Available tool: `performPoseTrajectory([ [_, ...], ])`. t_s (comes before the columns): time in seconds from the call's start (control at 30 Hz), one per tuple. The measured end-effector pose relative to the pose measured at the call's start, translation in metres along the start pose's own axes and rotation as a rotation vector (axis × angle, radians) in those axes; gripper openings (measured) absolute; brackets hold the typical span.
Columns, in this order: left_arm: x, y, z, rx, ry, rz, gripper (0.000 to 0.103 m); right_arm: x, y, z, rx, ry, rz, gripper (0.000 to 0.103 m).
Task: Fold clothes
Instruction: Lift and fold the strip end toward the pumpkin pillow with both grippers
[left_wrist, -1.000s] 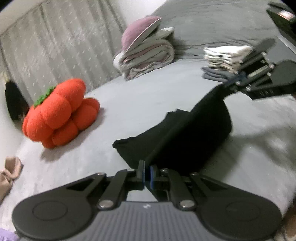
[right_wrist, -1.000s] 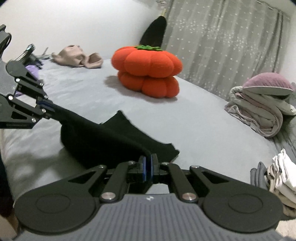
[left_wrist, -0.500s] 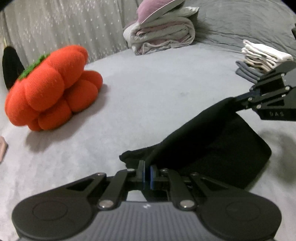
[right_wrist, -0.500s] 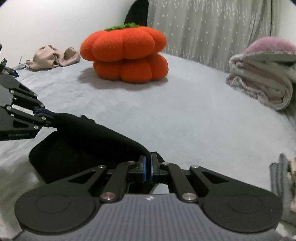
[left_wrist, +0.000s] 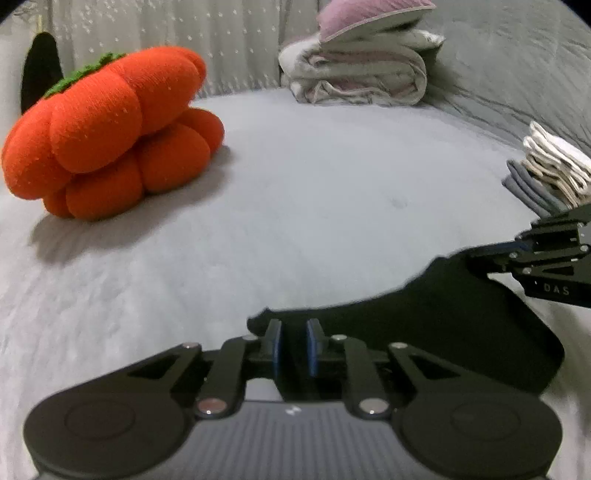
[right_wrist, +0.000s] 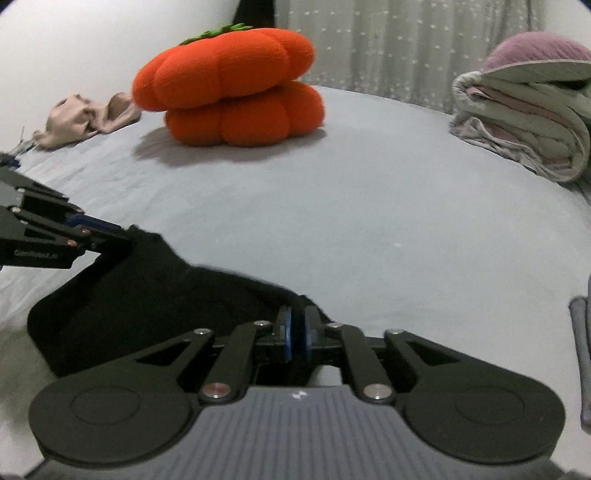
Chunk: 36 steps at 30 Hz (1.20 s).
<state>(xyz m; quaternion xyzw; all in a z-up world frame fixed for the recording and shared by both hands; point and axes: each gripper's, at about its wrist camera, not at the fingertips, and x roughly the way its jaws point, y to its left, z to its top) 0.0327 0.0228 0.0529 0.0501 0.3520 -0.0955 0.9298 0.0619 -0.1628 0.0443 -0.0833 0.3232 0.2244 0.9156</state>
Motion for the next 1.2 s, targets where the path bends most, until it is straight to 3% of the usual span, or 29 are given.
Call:
performPoseTrajectory([
  [0.17,0.003,0.011,0.001,-0.081,0.014,-0.056,0.015,0.002,-0.008,-0.002,0.055,0.007,0.028,0.013],
  [0.27,0.003,0.028,0.000,-0.174,0.026,-0.122,0.020,0.002,-0.011,-0.003,0.077,0.012,0.053,0.016],
  [0.4,0.007,0.030,-0.007,-0.194,0.045,-0.159,0.020,0.003,-0.014,-0.003,0.107,0.018,0.085,0.017],
  [0.47,0.009,0.024,-0.009,-0.169,0.048,-0.150,0.020,0.003,-0.016,-0.003,0.123,0.022,0.102,0.017],
  [0.57,0.010,0.019,-0.009,-0.144,0.041,-0.133,0.004,0.002,-0.017,-0.003,0.129,0.016,0.101,0.013],
  [0.73,0.005,0.017,-0.008,-0.126,0.015,-0.116,0.004,0.002,-0.015,-0.004,0.125,0.005,0.085,0.007],
  [1.2,-0.011,0.011,0.000,-0.105,-0.075,-0.070,0.003,-0.004,-0.013,0.000,0.132,-0.071,0.038,0.004],
])
